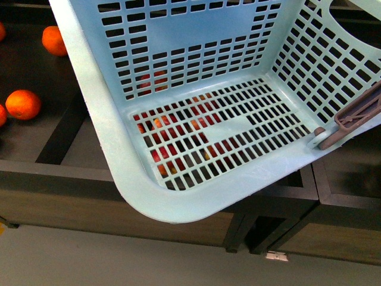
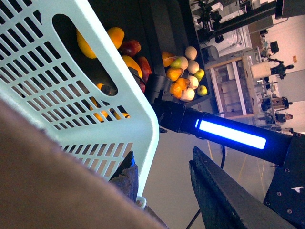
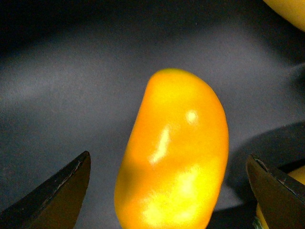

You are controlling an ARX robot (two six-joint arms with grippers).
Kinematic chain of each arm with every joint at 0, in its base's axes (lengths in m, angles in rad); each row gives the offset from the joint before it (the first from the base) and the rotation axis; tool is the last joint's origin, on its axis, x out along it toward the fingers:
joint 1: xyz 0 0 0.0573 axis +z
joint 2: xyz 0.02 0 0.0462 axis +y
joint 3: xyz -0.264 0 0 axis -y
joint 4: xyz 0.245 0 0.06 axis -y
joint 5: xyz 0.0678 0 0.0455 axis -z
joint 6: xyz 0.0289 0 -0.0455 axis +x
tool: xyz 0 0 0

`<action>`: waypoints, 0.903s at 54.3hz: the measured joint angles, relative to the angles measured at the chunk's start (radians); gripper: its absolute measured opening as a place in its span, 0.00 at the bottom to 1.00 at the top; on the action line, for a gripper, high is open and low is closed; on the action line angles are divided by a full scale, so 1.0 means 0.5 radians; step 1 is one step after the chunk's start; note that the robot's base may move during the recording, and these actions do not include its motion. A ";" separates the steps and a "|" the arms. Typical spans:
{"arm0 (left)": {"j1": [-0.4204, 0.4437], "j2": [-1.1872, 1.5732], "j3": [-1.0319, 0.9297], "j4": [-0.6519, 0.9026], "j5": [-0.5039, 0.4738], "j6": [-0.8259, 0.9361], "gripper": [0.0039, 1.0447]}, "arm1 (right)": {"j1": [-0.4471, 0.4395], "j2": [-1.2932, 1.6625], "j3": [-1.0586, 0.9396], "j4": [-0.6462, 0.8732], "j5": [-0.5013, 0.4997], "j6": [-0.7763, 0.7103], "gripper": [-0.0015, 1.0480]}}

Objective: Pick mango and avocado into basket

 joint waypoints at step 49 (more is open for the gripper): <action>0.000 0.000 0.000 0.000 0.001 -0.002 0.30 | 0.030 0.263 0.302 -0.218 0.098 -0.011 0.80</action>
